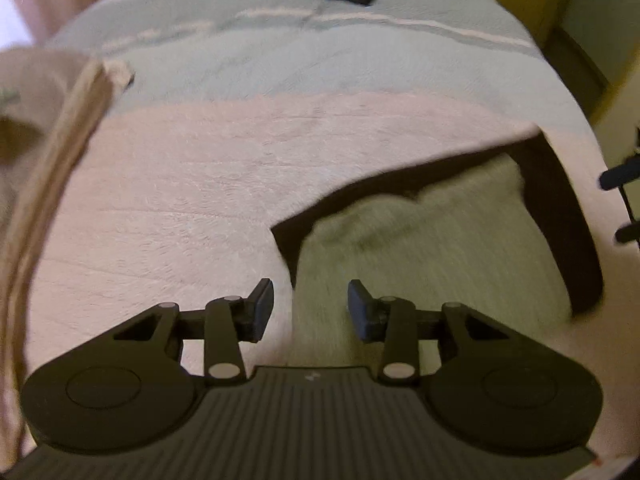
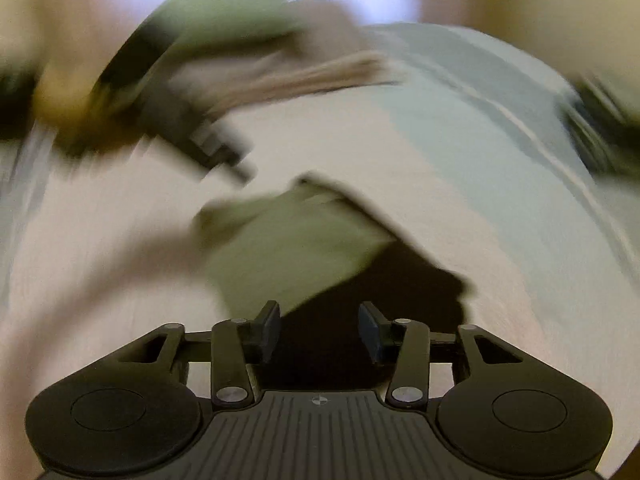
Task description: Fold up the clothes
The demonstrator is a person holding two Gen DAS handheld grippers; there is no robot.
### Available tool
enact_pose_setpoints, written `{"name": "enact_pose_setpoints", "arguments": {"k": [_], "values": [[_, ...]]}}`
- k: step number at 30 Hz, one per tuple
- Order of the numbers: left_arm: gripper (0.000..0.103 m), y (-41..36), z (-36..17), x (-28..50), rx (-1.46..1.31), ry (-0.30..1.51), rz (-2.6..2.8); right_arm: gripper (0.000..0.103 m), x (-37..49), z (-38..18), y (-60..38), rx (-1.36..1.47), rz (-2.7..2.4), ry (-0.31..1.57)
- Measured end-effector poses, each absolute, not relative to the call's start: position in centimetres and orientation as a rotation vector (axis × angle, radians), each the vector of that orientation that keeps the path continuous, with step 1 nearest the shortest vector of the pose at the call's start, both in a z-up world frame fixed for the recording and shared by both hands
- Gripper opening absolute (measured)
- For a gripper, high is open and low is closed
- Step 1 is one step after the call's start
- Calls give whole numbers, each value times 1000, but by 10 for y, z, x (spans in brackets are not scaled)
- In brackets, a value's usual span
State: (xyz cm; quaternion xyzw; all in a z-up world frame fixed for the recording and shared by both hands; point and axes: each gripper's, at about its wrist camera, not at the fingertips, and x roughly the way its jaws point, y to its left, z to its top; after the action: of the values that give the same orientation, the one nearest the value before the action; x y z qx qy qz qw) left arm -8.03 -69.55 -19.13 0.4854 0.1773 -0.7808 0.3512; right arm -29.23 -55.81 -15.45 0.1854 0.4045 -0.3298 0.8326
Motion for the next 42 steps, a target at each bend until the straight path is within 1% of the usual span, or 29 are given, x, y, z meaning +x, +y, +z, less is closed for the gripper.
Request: {"name": "enact_pose_setpoints", "arguments": {"k": [1,2,3,4,6,10,12,13,14,16,17,18,20,21,23,24,25,26,27,29,31,32,33,34,35,37,40,41,42], "values": [[43,-682,-191,-79,1280,399,-2039,50,-274,-161,-542,292,-656,918],[45,-666,-193,-78,1310,328,-2065,54,-261,-170,-530,215,-632,969],[50,-652,-197,-78,1347,263,-2094,61,-247,-182,-519,129,-607,1028],[56,-635,-203,-79,1394,180,-2118,64,-237,-195,-508,50,-588,1076],[59,-608,-216,-80,1449,33,-2160,67,-222,-225,-492,-102,-568,1169],[71,-576,-250,-87,1488,-244,-2166,67,-212,-281,-476,-444,-603,1293],[77,-567,-268,-92,1505,-390,-2160,67,-216,-300,-478,-546,-605,1349],[81,-563,-277,-95,1516,-472,-2153,66,-219,-302,-480,-548,-602,1347],[81,-561,-286,-97,1528,-538,-2146,64,-222,-301,-483,-525,-605,1339],[82,-560,-299,-99,1539,-621,-2125,39,-228,-288,-491,-419,-621,1300],[82,-561,-303,-101,1542,-657,-2107,34,-233,-278,-495,-362,-631,1274],[82,-561,-305,-103,1538,-702,-2096,31,-238,-268,-497,-329,-638,1256],[81,-561,-308,-107,1516,-796,-2079,29,-246,-246,-505,-262,-645,1226],[79,-561,-308,-110,1510,-842,-2063,29,-251,-236,-511,-225,-650,1221],[62,-562,-306,-117,1520,-908,-2048,29,-258,-223,-521,-170,-659,1211],[42,-563,-306,-119,1539,-914,-2055,29,-262,-217,-526,-138,-663,1202],[33,-565,-303,-122,1558,-903,-2072,29,-264,-214,-529,-138,-664,1203],[28,-568,-298,-124,1569,-877,-2088,29,-264,-211,-526,-148,-659,1209],[20,-572,-295,-127,1580,-845,-2098,31,-263,-209,-524,-156,-650,1215],[19,-580,-282,-130,1593,-754,-2117,38,-259,-208,-522,-184,-651,1229],[18,-590,-268,-130,1596,-635,-2146,56,-259,-211,-506,-238,-666,1241],[18,-595,-262,-131,1596,-577,-2158,60,-256,-213,-502,-261,-665,1239],[18,-600,-257,-131,1602,-545,-2167,70,-253,-216,-496,-288,-654,1231],[18,-604,-253,-132,1607,-514,-2177,77,-250,-221,-491,-322,-636,1225],[18,-609,-248,-133,1607,-462,-2189,78,-246,-227,-485,-367,-615,1226],[18,-612,-243,-136,1605,-423,-2194,79,-237,-243,-482,-471,-599,1242],[18,-622,-239,-137,1593,-312,-2205,79,-233,-270,-496,-516,-593,1334],[18,-622,-238,-134,1594,-292,-2207,76,-234,-276,-499,-529,-600,1365],[18,-622,-236,-133,1593,-279,-2207,58,-238,-279,-503,-534,-611,1384]]}}
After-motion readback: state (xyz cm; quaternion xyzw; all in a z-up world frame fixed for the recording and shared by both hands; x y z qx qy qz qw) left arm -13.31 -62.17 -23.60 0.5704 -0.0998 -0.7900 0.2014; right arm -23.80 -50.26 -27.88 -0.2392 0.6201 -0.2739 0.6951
